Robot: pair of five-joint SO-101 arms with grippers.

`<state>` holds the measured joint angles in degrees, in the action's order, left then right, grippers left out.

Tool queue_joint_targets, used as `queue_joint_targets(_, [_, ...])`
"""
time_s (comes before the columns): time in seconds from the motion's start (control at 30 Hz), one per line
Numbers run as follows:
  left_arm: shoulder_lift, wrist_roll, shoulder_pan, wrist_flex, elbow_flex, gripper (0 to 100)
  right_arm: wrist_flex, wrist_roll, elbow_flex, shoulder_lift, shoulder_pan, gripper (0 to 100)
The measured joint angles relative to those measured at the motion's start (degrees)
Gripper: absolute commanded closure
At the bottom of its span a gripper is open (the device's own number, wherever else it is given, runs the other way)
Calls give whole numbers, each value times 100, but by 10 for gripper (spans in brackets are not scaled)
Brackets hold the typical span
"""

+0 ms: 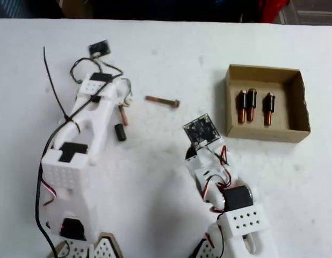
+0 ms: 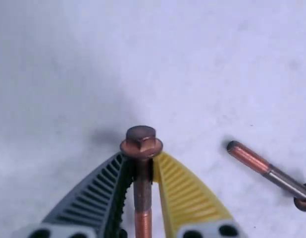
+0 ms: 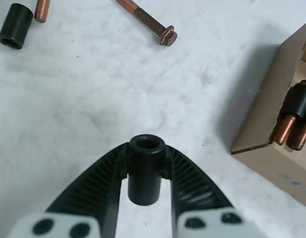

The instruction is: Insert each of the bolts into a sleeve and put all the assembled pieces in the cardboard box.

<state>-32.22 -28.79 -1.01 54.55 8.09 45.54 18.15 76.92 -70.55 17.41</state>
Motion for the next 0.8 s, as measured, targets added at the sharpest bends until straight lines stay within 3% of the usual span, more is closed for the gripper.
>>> queue_joint_targets(0.43, [-9, 132, -202, 26, 668, 972, -510, 0, 308, 0, 0, 981])
queue_joint_targets(0.67, [-9, 1222, -202, 1310, 1732, 980, -1090, 0, 492, 0, 387, 981])
queue_joint_targets(0.8, [-9, 1459, -229, 2198, 2400, 980, -1345, 0, 492, 0, 695, 981])
